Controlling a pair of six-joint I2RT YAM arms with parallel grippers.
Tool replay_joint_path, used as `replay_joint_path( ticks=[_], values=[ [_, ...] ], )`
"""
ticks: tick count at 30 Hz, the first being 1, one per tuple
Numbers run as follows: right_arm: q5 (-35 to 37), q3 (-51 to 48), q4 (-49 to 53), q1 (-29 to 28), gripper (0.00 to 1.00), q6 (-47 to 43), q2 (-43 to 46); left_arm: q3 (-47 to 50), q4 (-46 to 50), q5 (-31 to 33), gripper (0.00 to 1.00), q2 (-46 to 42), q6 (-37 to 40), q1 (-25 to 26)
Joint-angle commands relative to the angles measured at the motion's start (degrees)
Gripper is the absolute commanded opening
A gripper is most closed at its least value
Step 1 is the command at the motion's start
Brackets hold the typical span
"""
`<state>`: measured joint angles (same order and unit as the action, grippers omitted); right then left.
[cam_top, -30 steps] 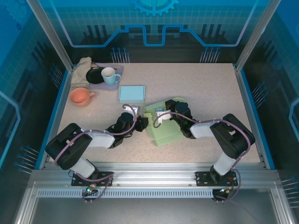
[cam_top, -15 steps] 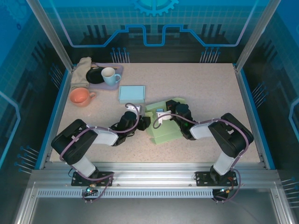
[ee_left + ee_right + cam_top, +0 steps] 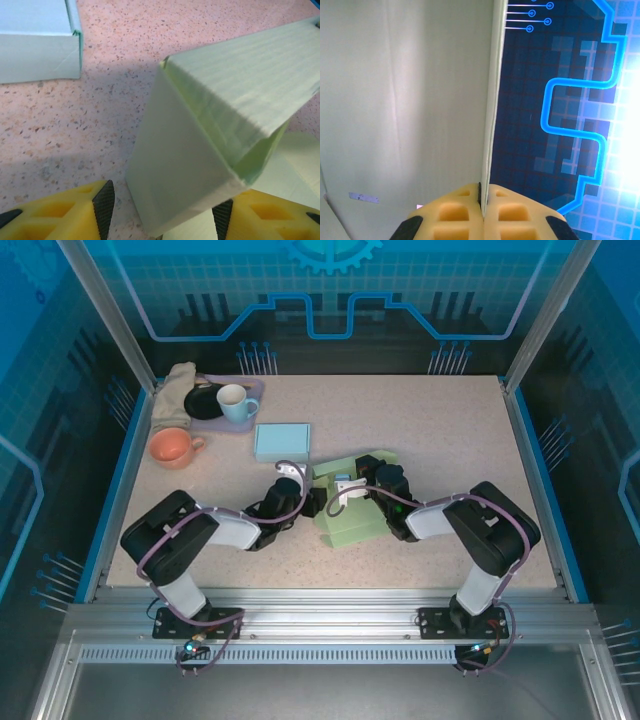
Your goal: Fold the paper box
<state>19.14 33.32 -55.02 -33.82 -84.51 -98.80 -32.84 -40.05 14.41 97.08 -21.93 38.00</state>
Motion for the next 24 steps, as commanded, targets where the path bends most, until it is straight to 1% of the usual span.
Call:
replay_joint_path(
  ticks=[1,5,13,18,20,24],
  values=[
    [-0.15,0.08,-0.26,-0.85,0.00,0.11,-1.22,-2.98,-2.30,4.19,0.55,2.15,1.20,0.14],
    [-0.29,0.17,0.75,-0.85,0.00,0.66,-0.56,-3.63,-2.56,5.44,0.53,3.90,0.49,0.22],
    [-0.10,0.34,1.06,-0.87,0.00,0.85,-0.72,-5.95,0.69,11.62,0.49,6.33,-0.56,0.48],
    [-0.07,0.47,1.25,-0.89,0.00,0.84,-0.68,-7.77,4.79,18.13,0.44,7.73,-3.14,0.80],
    [0.02,0.47,1.41,-0.89,0.00,0.90,-0.69,-8.74,8.65,22.07,0.41,7.75,-5.98,0.78],
    [0.44,0.56,1.26,-0.81,0.00,0.97,-0.67,-10.26,16.84,29.36,0.39,7.53,-11.30,0.81]
  ],
)
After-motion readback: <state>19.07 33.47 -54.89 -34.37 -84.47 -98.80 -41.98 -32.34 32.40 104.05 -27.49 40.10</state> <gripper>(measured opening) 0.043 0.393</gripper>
